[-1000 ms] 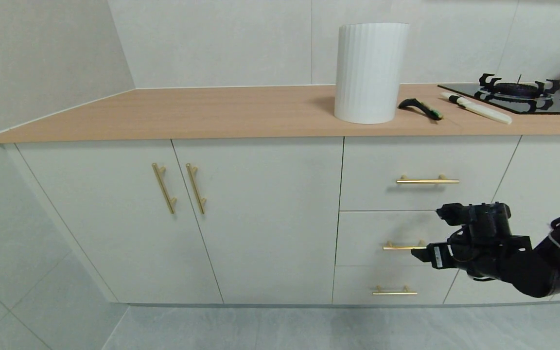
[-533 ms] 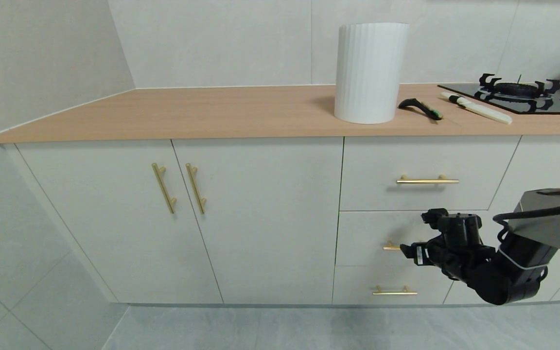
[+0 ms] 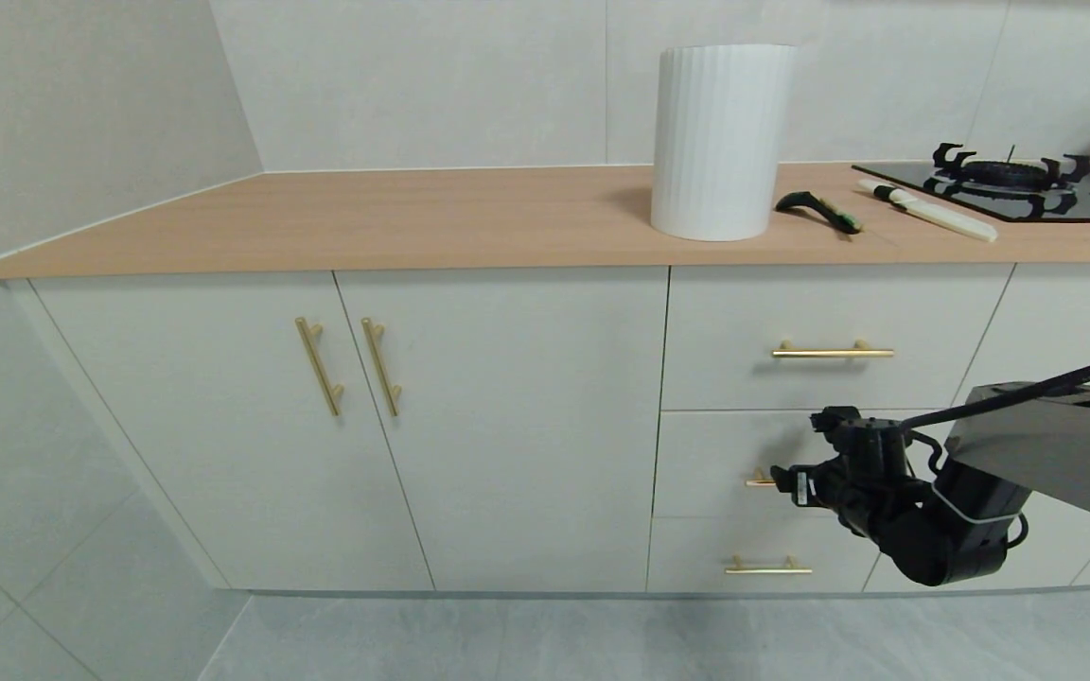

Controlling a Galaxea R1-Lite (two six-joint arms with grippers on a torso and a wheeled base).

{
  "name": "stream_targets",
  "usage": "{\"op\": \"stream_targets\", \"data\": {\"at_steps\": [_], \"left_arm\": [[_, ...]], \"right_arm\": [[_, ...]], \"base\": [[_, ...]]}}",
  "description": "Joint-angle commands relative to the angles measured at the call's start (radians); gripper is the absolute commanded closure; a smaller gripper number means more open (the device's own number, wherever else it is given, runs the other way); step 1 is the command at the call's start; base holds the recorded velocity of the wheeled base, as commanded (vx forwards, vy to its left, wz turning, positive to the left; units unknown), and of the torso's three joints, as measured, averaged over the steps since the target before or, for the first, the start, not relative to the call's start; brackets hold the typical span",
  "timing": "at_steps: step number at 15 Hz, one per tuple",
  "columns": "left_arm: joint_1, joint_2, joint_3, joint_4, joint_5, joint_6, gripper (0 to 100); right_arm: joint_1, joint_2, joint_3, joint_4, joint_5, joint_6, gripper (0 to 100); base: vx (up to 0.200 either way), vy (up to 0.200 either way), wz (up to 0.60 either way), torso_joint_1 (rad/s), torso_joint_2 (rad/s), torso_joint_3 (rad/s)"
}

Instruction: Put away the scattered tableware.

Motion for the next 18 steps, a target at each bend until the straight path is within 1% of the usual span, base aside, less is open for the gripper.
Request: {"op": "stream_targets", "data": {"at_steps": [1,3,4,5,8,13,16,18], "left_arm": [[0.000,0.000,0.000,-0.002,0.000,0.000,0],[0.000,0.000,0.000,0.000,0.000,-0.001,0],[0.000,0.000,0.000,-0.002,0.000,-0.001,0],[0.000,0.000,0.000,0.000,0.000,-0.001,0],[0.000,0.000,0.000,0.000,0.000,0.000,0],[0.000,0.000,0.000,0.000,0.000,0.000,0],[0.000,0.000,0.000,-0.002,0.000,0.000,0],[0.000,0.000,0.000,-0.002,0.000,-0.001,0]], "right_arm": [[-0.011,0.034,-0.016,0.002,-0.001,-0.002,0],[-0.014,0.043,-0.028,0.009,-0.002,-0.003,0],[-0.027,0.048,-0.031,0.053,-0.002,-0.011,0],[-0.028,0.045,-0.027,0.064,-0.002,-0.016,0],[-0.028,0.042,-0.021,0.068,-0.002,-0.016,0],[-0.028,0.029,-0.011,0.113,-0.002,-0.016,0],[-0.023,-0.040,0.045,0.171,0.010,-0.016,0],[-0.017,-0.116,0.108,0.213,0.027,-0.017,0]], "base": [[0.000,0.000,0.00,0.000,0.00,0.000],[0.000,0.000,0.00,0.000,0.00,0.000],[0.000,0.000,0.00,0.000,0.00,0.000],[0.000,0.000,0.00,0.000,0.00,0.000],[0.000,0.000,0.00,0.000,0.00,0.000],[0.000,0.000,0.00,0.000,0.00,0.000],[0.000,0.000,0.00,0.000,0.00,0.000],[0.000,0.000,0.00,0.000,0.00,0.000]]}}
